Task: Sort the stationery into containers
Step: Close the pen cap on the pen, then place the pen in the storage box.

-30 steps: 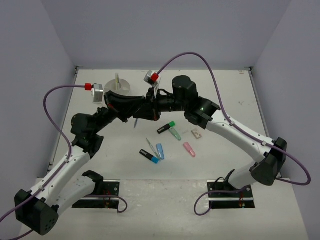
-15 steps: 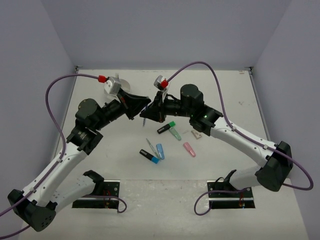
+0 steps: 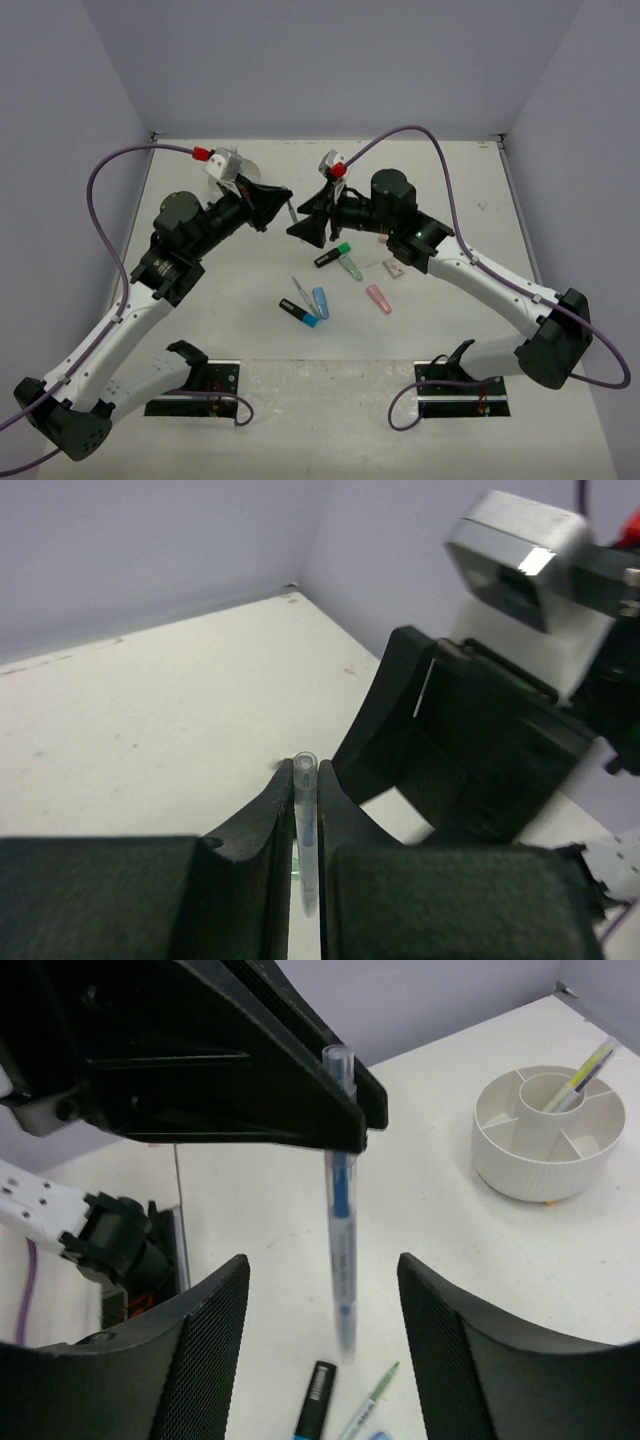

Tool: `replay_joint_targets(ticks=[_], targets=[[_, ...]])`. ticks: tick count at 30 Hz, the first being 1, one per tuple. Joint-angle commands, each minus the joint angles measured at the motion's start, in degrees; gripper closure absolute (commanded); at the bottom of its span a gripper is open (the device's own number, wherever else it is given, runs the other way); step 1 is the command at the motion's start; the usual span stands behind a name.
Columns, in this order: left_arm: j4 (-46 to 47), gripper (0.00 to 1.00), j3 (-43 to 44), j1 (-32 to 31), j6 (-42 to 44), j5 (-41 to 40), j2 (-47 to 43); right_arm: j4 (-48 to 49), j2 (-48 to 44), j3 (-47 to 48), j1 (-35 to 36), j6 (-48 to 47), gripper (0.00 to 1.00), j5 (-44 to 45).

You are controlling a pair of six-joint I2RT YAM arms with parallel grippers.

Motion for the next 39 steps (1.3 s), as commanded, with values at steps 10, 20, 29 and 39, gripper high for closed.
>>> replay_joint_targets(ticks=[10,20,29,39], targets=[[9.2,1.0,15.24,7.95,11.41,-50.51,20.37,1.71,-13.45,-12.63,-1.19,1.95,0.01,20.79],[17.63,1.0,27.5,17.26,15.46,-46.24,40.67,2.28,-16.6,-17.8,-1.19,3.59,0.01,20.72],[25.12,1.0,19.53,17.52,13.99,-45.32,45.86,2.85,-17.13,-18.09,-1.19,3.61,0.01,18.5],[27.21,0.67,10.66,17.65,7.05,-46.65,47.32,2.77,-15.59,-17.33,-1.19,4.14,0.01,19.56]])
